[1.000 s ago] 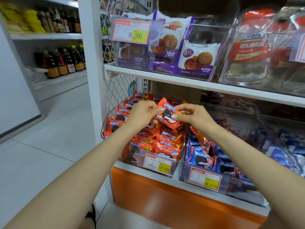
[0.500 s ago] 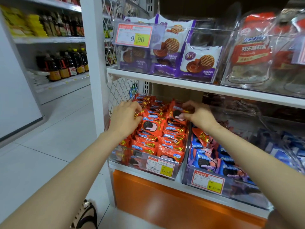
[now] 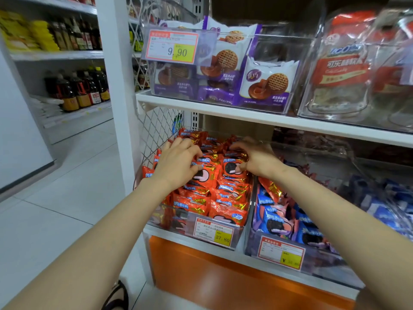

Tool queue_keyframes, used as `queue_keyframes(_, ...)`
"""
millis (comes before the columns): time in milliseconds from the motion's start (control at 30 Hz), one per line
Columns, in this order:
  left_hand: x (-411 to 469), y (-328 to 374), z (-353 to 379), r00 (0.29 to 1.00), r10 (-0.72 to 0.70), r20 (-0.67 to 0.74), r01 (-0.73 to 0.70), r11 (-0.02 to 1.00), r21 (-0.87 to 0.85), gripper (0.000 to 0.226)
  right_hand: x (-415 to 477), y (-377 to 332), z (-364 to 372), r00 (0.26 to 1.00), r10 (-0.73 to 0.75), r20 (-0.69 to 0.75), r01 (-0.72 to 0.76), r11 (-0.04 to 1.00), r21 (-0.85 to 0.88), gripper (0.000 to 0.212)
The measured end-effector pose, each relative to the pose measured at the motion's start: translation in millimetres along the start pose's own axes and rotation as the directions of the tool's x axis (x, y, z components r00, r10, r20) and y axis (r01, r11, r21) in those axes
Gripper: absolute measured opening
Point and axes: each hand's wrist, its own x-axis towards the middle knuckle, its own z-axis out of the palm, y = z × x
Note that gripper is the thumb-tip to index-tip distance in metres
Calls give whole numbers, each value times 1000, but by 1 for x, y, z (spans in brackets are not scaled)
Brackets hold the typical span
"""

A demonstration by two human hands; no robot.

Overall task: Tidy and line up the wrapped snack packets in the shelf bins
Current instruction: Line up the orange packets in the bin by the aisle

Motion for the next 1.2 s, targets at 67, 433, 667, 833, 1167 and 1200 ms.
queue_keyframes(67, 7, 1, -1, 999, 29, 21, -29, 1000, 4, 38, 0, 1, -3, 999, 20, 28, -16, 992, -122, 57)
queue_keyframes(433, 44, 11, 13, 980, 96, 173, -101, 995, 21, 40, 7, 8, -2, 991, -28, 133, 50, 986, -159, 59)
queue_keyframes(667, 47, 15, 16, 957, 72, 279, -106, 988, 109, 41, 12, 13, -5, 985, -18, 169, 54, 976, -211, 59)
queue_keyframes(833, 49, 14, 19, 937, 72, 342, -120, 985, 122, 42, 11, 14, -3, 984, 17, 178, 8, 991, -136, 58)
queue_keyframes(1167, 48, -15, -15, 992, 24, 125, -6, 990, -138, 26, 3, 5, -7, 996, 39, 75, -27, 987, -157, 54)
queue_keyframes(1200, 45, -19, -19, 992, 24, 125, -7, 991, -136, 22, 1, 3, -6, 997, 48, 63, -34, 980, -198, 55)
